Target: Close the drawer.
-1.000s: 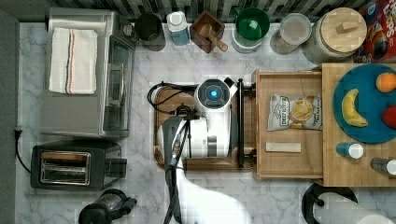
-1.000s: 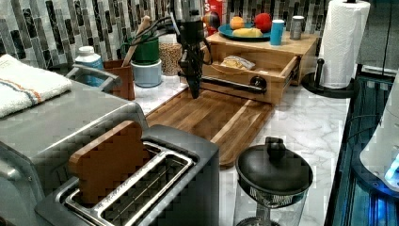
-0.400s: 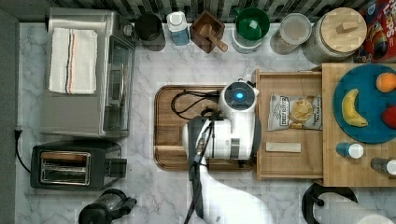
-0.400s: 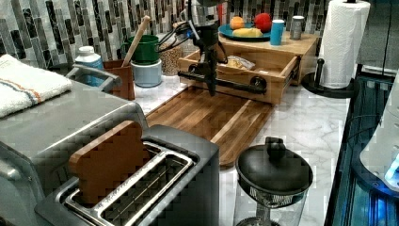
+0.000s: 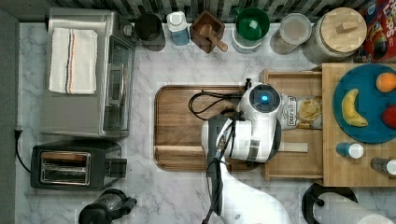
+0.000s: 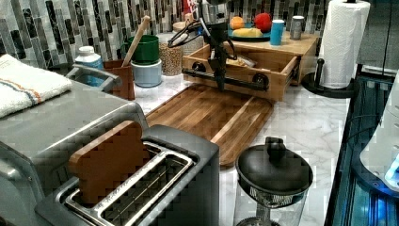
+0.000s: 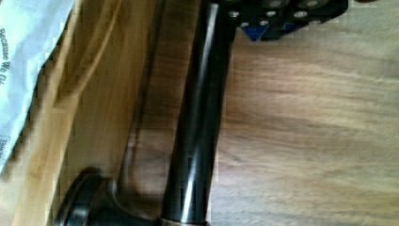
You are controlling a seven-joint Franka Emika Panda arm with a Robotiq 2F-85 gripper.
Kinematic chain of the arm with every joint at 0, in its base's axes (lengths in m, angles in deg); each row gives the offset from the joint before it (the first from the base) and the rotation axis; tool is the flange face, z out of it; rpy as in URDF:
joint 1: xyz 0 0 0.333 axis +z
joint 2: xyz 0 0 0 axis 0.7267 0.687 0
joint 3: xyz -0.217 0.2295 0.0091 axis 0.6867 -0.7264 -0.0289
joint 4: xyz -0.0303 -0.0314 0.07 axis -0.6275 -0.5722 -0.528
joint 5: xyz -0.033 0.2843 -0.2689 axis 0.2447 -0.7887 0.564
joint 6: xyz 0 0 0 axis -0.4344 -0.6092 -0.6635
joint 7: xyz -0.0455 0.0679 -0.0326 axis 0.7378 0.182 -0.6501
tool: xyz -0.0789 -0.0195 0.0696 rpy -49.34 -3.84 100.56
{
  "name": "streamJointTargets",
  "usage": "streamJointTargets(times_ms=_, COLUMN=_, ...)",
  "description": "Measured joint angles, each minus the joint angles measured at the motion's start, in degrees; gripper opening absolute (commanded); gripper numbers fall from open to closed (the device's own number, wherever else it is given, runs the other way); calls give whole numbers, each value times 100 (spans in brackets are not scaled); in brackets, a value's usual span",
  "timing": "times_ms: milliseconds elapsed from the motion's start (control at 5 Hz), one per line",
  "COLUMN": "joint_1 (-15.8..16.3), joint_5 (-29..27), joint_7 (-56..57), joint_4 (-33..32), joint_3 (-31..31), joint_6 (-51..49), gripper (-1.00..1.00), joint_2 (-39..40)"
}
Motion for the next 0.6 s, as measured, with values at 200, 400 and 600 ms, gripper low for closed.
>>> streamJointTargets(times_ms=200, joint_1=-134, joint_5=22, joint_7=39, joint_4=67, joint_3=0, joint_6=-31, gripper=-100, joint_2=32)
streamJointTargets(times_ms=400, joint_1=-194, joint_5=26, joint_7=190, joint_4=190, joint_3=106, joint_6=-31, gripper=-100, joint_2=71)
streamJointTargets(times_ms=600, joint_1=-317, joint_5=25, joint_7=683, joint_4=403, joint_3=228, joint_6=-31, gripper=-100, joint_2=178)
